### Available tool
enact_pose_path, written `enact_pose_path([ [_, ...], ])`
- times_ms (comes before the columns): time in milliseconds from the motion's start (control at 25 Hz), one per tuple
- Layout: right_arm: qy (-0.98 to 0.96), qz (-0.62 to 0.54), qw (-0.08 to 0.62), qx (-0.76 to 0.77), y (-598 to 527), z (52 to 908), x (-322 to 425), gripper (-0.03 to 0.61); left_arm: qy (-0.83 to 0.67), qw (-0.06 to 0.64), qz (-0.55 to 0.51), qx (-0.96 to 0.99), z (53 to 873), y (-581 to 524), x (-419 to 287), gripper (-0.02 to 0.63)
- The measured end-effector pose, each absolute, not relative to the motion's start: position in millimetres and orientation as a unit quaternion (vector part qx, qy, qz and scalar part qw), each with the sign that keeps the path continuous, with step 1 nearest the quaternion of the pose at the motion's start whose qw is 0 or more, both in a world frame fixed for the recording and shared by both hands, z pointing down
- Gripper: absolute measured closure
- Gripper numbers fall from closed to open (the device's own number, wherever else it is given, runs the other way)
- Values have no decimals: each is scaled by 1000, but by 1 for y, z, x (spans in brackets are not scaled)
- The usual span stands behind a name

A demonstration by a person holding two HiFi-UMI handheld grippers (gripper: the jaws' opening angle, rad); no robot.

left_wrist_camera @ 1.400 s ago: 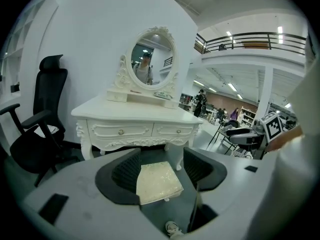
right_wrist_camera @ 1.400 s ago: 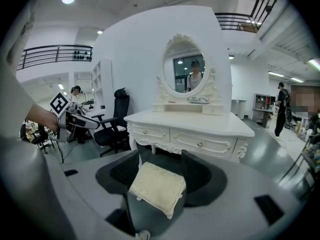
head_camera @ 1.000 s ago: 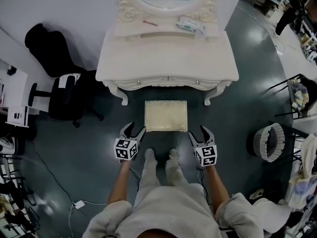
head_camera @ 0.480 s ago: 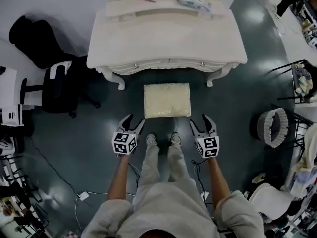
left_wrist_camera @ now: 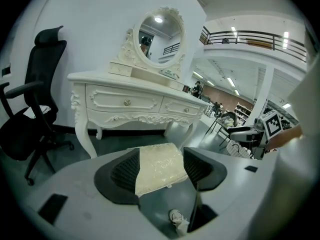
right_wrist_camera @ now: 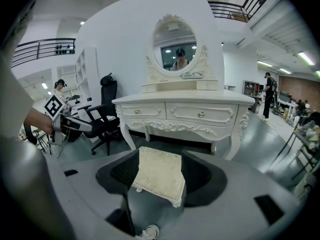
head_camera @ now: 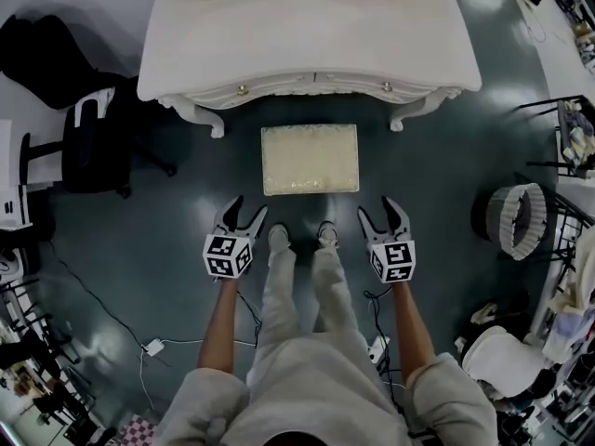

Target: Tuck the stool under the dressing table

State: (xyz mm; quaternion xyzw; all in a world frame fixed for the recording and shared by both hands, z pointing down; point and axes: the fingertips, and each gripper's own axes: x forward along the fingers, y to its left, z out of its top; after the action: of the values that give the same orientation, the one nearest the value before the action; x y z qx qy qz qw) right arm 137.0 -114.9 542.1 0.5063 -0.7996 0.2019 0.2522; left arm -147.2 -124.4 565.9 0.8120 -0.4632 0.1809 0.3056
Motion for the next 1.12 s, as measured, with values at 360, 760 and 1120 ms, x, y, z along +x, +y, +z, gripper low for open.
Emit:
enact_pose_path([
  [360, -793, 222, 264, 503, -111, 593, 141, 328, -454, 319, 193, 809, 617, -119, -139, 356],
  [760, -784, 241, 276, 500, -100, 657, 147, 327, -448, 334, 210, 802, 678, -106, -141, 356],
  [1120, -776, 254, 289, 500, -95, 717, 156, 327, -451, 347, 216, 794, 739, -103, -141, 356],
])
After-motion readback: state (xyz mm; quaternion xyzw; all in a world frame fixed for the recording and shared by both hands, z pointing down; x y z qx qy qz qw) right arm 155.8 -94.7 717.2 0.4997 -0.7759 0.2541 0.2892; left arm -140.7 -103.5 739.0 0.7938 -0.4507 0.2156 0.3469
